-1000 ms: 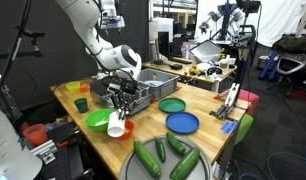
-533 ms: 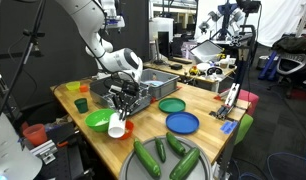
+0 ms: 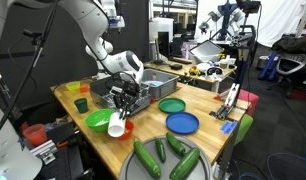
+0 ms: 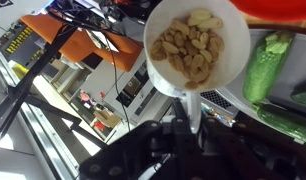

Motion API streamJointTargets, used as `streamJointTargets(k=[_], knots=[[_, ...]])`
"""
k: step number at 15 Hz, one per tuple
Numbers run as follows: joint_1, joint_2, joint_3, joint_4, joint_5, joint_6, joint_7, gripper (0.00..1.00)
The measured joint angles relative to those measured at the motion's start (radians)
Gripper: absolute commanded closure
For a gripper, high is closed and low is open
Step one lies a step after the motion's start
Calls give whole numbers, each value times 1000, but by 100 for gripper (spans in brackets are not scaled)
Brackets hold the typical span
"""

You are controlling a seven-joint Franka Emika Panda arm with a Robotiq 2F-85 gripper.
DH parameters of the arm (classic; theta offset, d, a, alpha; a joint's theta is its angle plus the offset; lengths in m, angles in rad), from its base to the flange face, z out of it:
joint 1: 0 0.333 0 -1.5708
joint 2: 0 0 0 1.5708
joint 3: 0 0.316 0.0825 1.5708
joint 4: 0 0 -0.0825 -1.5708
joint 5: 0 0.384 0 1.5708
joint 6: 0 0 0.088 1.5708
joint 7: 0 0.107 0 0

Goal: Pour the contents in the white mug into the orange bowl

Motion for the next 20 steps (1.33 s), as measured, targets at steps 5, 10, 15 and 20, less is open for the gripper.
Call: streamJointTargets(k=[5,10,15,20], knots=[[10,38,0,47,0,-76,0,98],[21,88,0,100,0,-119,0,98],[35,138,-7,148,0,-182,-1,98],[44,170,-17,178,0,-208,-8,98]])
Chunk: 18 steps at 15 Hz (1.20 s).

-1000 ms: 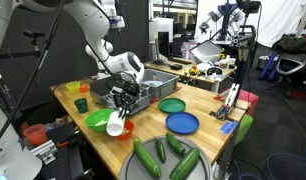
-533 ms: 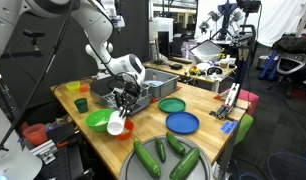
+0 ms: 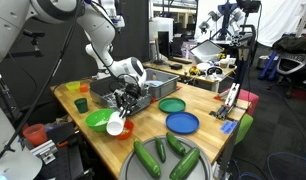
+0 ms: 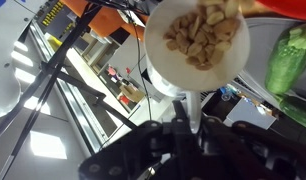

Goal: Pour the contents in the white mug into the orange bowl

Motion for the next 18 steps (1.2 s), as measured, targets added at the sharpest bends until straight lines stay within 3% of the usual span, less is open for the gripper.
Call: streamJointTargets(k=[18], knots=[[20,41,-23,54,-5,-51,-3,98]])
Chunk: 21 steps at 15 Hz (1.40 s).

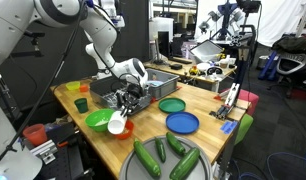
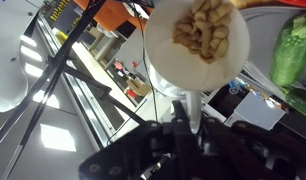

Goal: Pour the contents in the white mug into the orange bowl

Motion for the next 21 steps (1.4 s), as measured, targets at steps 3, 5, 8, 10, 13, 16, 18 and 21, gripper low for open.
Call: streamJointTargets(k=[3,5,8,10,13,16,18,21], knots=[[11,14,-5,23,-3,-18,-7,98],[19,23,-9,36,-6,-28,-13,98],[27,37,-12,54,-14,-40,-20,98],[30,48,-16,64,-17,-48,-24,98],[37,63,-22,78,-22,-70,-38,98],[41,74,-24,91,-25,-86,-52,98],[43,79,-24,97,-28,-95,-56,98],[47,90,-25,112,-31,-108,-66,98]])
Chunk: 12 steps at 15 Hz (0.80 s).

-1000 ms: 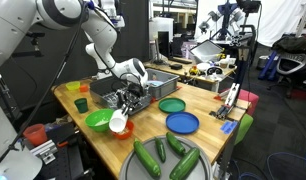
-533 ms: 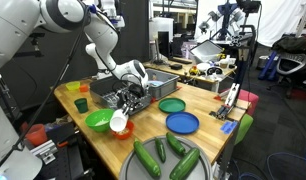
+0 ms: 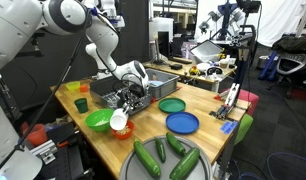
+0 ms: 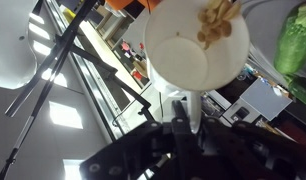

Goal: Pour the contents in the white mug into the orange bowl

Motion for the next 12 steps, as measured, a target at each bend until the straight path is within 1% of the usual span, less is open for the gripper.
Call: streamJointTargets(k=[12], knots=[[6,6,0,7,-6,-36,-17,98]])
